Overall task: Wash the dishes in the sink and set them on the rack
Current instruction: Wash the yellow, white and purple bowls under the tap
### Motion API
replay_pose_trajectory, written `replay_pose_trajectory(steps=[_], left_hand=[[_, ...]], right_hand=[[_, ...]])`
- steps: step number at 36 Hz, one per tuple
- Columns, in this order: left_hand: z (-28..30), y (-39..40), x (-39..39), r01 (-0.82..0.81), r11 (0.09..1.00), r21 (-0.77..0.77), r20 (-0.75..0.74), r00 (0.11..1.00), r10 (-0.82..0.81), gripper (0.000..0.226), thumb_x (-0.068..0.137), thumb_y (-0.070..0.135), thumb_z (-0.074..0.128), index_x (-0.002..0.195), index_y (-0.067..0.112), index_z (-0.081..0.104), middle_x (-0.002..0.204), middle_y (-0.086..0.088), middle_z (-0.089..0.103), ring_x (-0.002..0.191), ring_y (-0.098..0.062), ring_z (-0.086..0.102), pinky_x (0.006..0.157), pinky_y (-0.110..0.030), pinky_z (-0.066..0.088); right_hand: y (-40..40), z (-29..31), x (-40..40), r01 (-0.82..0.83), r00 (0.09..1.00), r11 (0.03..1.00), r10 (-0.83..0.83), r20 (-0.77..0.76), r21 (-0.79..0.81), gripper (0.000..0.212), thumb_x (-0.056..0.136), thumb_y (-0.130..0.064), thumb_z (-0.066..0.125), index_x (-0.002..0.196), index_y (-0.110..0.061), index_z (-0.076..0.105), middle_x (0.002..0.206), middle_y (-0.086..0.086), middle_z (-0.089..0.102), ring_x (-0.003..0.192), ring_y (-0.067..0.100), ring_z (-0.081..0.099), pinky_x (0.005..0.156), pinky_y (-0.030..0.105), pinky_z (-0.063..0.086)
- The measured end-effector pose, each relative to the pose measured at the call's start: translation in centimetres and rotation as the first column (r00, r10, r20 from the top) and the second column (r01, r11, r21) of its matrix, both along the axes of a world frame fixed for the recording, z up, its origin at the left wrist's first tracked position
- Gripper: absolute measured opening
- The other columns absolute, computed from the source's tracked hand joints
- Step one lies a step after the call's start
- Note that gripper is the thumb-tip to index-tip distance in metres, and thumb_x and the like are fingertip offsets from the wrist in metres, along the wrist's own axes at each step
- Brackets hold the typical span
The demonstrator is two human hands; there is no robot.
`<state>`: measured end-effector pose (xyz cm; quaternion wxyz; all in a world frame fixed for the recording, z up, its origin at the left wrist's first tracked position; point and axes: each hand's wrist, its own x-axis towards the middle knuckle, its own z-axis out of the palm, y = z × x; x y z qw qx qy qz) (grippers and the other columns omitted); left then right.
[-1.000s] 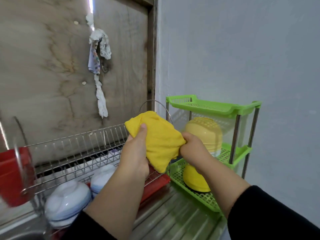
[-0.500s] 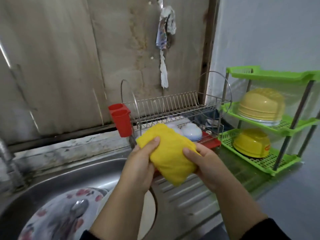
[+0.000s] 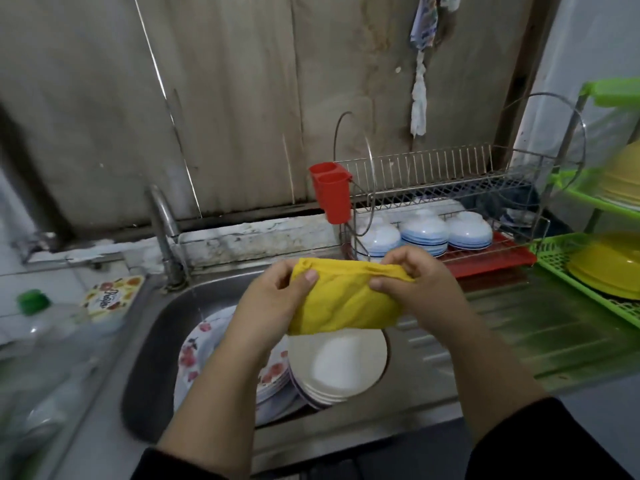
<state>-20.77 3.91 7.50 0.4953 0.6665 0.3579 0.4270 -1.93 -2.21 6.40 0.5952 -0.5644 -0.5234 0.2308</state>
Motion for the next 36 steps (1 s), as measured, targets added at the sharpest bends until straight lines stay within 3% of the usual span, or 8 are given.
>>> replay_pose_trajectory(steps=[3, 9, 16, 21, 24, 28, 33, 36], left_hand=[[0.4, -0.2, 0.1, -0.101, 0.992, 0.072, -0.027, 0.994, 0.103, 0.012, 0.093, 0.021, 0.057, 0.101, 0.029, 0.062, 0.087, 0.014, 0.063, 0.072, 0.006, 0.055, 0.054, -0.001, 0.039], [0.9, -0.5, 0.8, -0.167, 0.951, 0.259, -0.14, 0.968, 0.209, 0.031, 0.09, 0.021, 0.061, 0.091, 0.049, 0.049, 0.087, 0.01, 0.059, 0.073, -0.001, 0.053, 0.061, -0.014, 0.04], [0.9, -0.7, 2.3, -0.234, 0.922, 0.308, -0.186, 0.936, 0.3, 0.021, 0.091, 0.019, 0.059, 0.08, 0.034, 0.05, 0.07, 0.005, 0.05, 0.057, 0.001, 0.043, 0.051, -0.013, 0.033], [0.7, -0.7, 3.4, -0.298, 0.912, 0.281, -0.117, 0.933, 0.341, 0.02, 0.094, 0.016, 0.054, 0.082, 0.03, 0.046, 0.069, 0.007, 0.044, 0.055, 0.004, 0.042, 0.049, -0.01, 0.031], [0.3, -0.6, 4.2, -0.341, 0.898, 0.277, -0.083, 0.923, 0.376, 0.021, 0.093, 0.015, 0.055, 0.082, 0.03, 0.047, 0.071, 0.007, 0.045, 0.055, 0.006, 0.041, 0.05, -0.011, 0.03], [-0.7, -0.3, 5.2, -0.423, 0.875, 0.235, -0.088, 0.887, 0.453, 0.014, 0.094, 0.022, 0.056, 0.088, 0.032, 0.047, 0.076, 0.01, 0.049, 0.063, -0.001, 0.043, 0.054, -0.017, 0.034], [-2.0, -0.3, 6.9, -0.548, 0.805, 0.226, -0.137, 0.801, 0.583, 0.022, 0.085, 0.021, 0.067, 0.095, 0.023, 0.047, 0.095, 0.003, 0.052, 0.087, -0.017, 0.052, 0.079, -0.033, 0.044], [-2.2, -1.1, 7.9, -0.401, 0.911, 0.091, -0.126, 0.903, 0.41, 0.01, 0.091, 0.019, 0.06, 0.085, 0.027, 0.058, 0.099, 0.0, 0.061, 0.088, -0.013, 0.057, 0.081, -0.03, 0.049]], right_hand=[[0.5, 0.1, 0.3, -0.103, 0.994, 0.994, 0.104, 0.031, -0.024, 0.027, 0.076, 0.0, 0.073, 0.074, -0.018, 0.054, 0.062, -0.008, 0.052, 0.053, -0.003, 0.044, 0.05, 0.013, 0.035], [1.3, 0.9, 2.0, -0.12, 0.984, 0.99, 0.128, 0.126, -0.068, 0.025, 0.076, -0.007, 0.075, 0.072, -0.018, 0.053, 0.063, -0.007, 0.047, 0.052, -0.002, 0.04, 0.05, 0.014, 0.033], [1.4, 1.3, 4.3, -0.133, 0.961, 0.977, 0.168, 0.219, -0.164, 0.033, 0.067, -0.015, 0.083, 0.07, -0.018, 0.05, 0.063, -0.004, 0.05, 0.05, 0.002, 0.041, 0.048, 0.018, 0.036], [1.2, 1.0, 5.6, -0.214, 0.937, 0.954, 0.261, 0.233, -0.208, 0.03, 0.066, -0.011, 0.084, 0.072, -0.018, 0.056, 0.074, 0.005, 0.058, 0.063, 0.012, 0.051, 0.06, 0.033, 0.045], [1.1, 0.8, 5.8, -0.252, 0.953, 0.955, 0.273, 0.134, -0.153, 0.027, 0.071, -0.006, 0.08, 0.07, -0.018, 0.056, 0.076, 0.008, 0.058, 0.066, 0.014, 0.052, 0.061, 0.033, 0.046], [1.4, 1.8, 5.6, -0.216, 0.976, 0.974, 0.218, 0.028, -0.07, 0.027, 0.073, -0.004, 0.077, 0.07, -0.017, 0.054, 0.061, -0.004, 0.049, 0.058, 0.007, 0.046, 0.055, 0.022, 0.039], [2.3, 2.7, 4.6, -0.245, 0.969, 0.952, 0.233, -0.088, -0.183, 0.019, 0.073, -0.007, 0.077, 0.075, -0.017, 0.061, 0.073, 0.004, 0.066, 0.072, 0.021, 0.063, 0.068, 0.036, 0.052], [2.9, 2.2, 3.6, -0.224, 0.964, 0.95, 0.183, -0.191, -0.22, 0.015, 0.075, -0.004, 0.075, 0.076, -0.013, 0.063, 0.079, 0.009, 0.068, 0.073, 0.024, 0.065, 0.074, 0.041, 0.054]])
